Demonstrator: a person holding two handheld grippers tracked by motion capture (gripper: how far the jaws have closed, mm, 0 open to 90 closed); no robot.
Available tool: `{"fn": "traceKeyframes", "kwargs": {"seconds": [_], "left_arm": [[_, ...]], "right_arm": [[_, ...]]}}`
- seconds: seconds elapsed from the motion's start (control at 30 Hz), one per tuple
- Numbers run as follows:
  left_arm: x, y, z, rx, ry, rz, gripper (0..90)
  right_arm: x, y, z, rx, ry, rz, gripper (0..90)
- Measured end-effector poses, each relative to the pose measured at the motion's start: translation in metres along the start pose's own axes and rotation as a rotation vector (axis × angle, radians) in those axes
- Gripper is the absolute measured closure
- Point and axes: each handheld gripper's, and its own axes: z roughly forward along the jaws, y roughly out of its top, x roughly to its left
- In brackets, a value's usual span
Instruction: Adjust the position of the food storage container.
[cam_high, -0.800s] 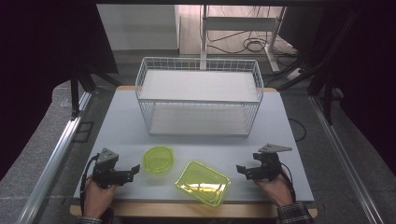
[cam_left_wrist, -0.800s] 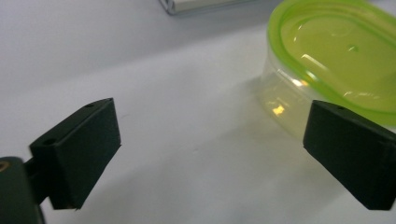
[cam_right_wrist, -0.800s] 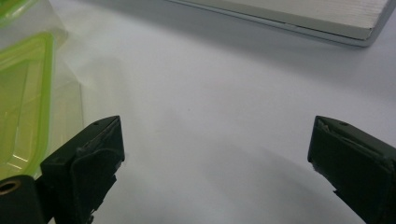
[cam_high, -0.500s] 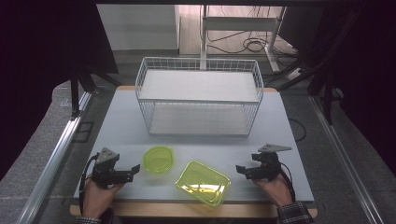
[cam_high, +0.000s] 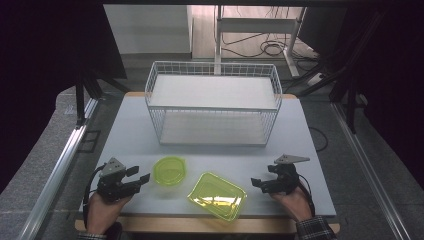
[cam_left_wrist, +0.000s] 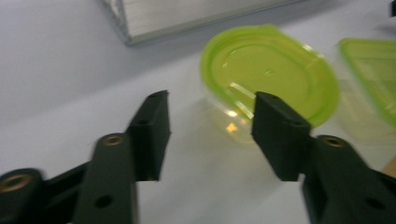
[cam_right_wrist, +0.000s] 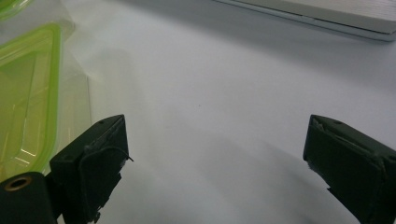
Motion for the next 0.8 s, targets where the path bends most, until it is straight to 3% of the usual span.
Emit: {"fn": "traceKeyframes", "kwargs": {"seconds": [0.03, 0.07, 0.27, 0.37, 0.57, 0.67, 0.8], "left_arm": [[-0.003, 0.002, -0.001, -0.006, -0.003, 0.01, 53.4], [-0.01, 0.006, -0.004, -0.021, -0.016, 0.027, 61.3], [-0.03, 0.016, -0.008, -0.049, -0.063, 0.061, 80.5], [-0.04, 0.02, -0.006, -0.053, -0.088, 0.091, 86.4], [-0.058, 0.023, 0.002, -0.038, -0.134, 0.141, 89.9], [-0.072, 0.025, 0.013, -0.003, -0.176, 0.184, 90.0], [-0.087, 0.024, 0.025, 0.024, -0.195, 0.228, 90.0]], "right_arm": [[0.0, 0.0, 0.0, 0.0, 0.0, 0.0, 6.9], [0.0, 0.0, -0.001, 0.001, -0.009, -0.01, 6.9], [-0.002, 0.001, -0.002, -0.019, -0.038, -0.03, 8.0], [-0.001, 0.001, -0.003, -0.024, -0.051, -0.046, 8.2], [0.0, 0.0, -0.002, -0.026, -0.067, -0.071, 8.2], [0.002, 0.0, -0.001, -0.022, -0.071, -0.076, 8.5], [0.002, 0.0, -0.001, -0.017, -0.075, -0.078, 8.6]]}}
